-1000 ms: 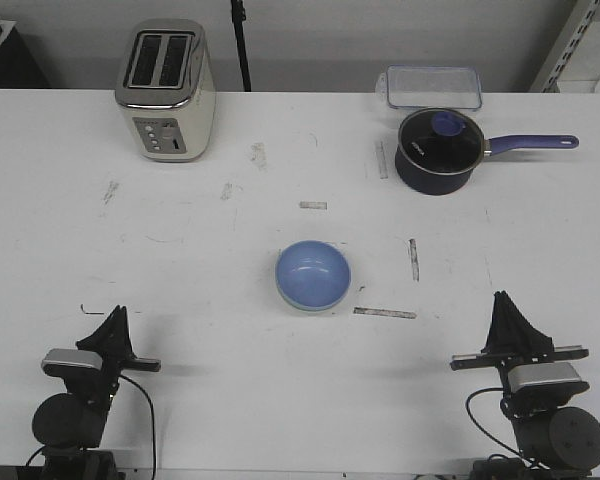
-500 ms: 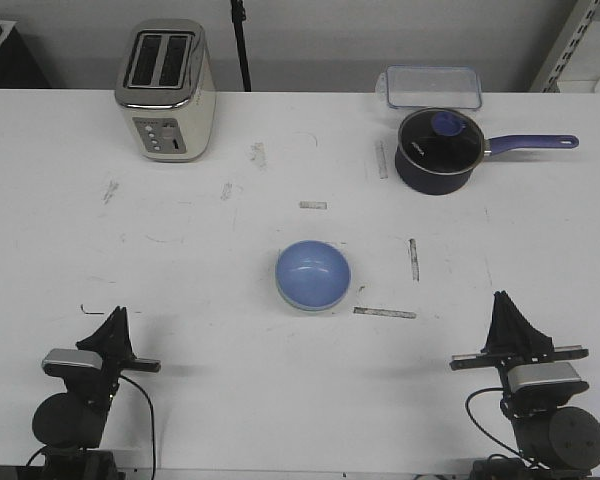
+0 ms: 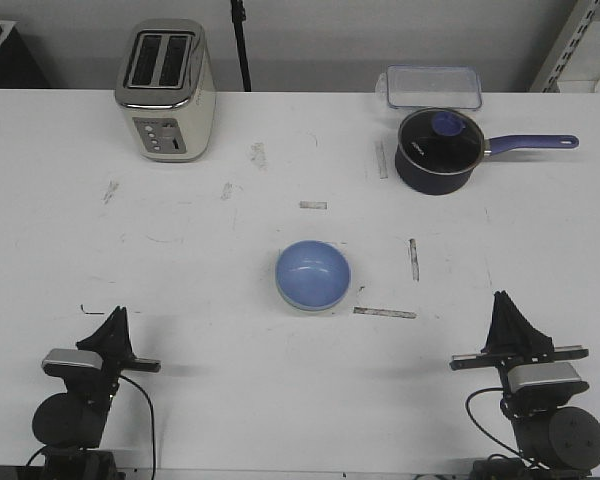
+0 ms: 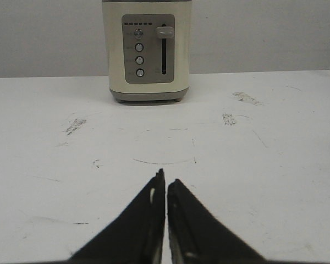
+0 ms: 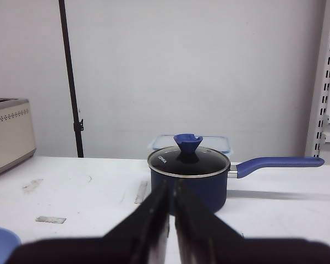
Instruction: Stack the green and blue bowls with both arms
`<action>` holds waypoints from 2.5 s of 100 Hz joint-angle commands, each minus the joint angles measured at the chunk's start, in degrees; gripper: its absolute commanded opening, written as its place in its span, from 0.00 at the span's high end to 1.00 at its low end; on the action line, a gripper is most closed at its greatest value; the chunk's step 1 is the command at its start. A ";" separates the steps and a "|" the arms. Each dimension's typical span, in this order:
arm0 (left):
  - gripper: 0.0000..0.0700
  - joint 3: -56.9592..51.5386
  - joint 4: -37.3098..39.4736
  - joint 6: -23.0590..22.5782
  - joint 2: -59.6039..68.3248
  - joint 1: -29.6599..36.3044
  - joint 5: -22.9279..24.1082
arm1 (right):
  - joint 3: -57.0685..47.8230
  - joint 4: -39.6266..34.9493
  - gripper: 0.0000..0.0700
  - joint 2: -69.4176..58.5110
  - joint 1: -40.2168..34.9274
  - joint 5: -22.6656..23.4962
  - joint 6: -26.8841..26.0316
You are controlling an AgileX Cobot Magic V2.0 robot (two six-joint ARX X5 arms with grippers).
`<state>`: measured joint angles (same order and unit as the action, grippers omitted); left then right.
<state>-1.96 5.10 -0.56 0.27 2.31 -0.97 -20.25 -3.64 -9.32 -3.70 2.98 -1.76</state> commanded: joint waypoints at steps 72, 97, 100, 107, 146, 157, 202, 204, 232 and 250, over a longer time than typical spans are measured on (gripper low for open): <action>1.00 1.25 0.59 0.13 -0.09 -0.04 0.13 | 17.51 8.79 0.99 7.61 1.86 -1.64 -0.33; 1.00 1.25 0.59 0.13 -0.09 -0.04 0.13 | 19.54 7.98 0.99 9.25 3.41 -0.92 -0.28; 1.00 1.25 0.59 0.13 -0.09 -0.04 0.13 | 19.54 8.07 0.99 9.25 3.41 -0.90 -0.28; 1.00 1.25 0.59 0.13 -0.09 -0.04 0.13 | 19.54 8.11 0.99 9.25 3.41 -0.85 -0.28; 1.00 1.25 0.59 0.13 -0.09 -0.04 0.13 | 19.54 8.11 0.99 9.25 3.41 -1.07 -0.28; 1.00 1.25 0.59 0.13 -0.09 -0.04 0.13 | 19.54 8.09 0.99 9.25 3.41 -1.07 -0.28; 1.00 1.25 0.59 0.13 -0.09 -0.04 0.13 | 19.54 8.11 0.99 9.25 3.41 -1.07 -0.28; 1.00 1.25 0.59 0.13 -0.09 -0.04 0.13 | 19.54 8.09 0.99 9.25 3.41 -1.07 -0.28; 1.00 1.25 0.59 0.13 -0.09 -0.04 0.13 | 19.54 8.11 0.99 9.25 3.41 -1.07 -0.28; 1.00 1.25 0.59 0.13 -0.09 -0.04 0.13 | 19.54 8.11 0.99 9.25 3.41 -1.07 -0.28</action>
<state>-1.96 5.10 -0.56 0.30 2.31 -0.97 -0.84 3.75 -0.08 -0.32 1.89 -1.74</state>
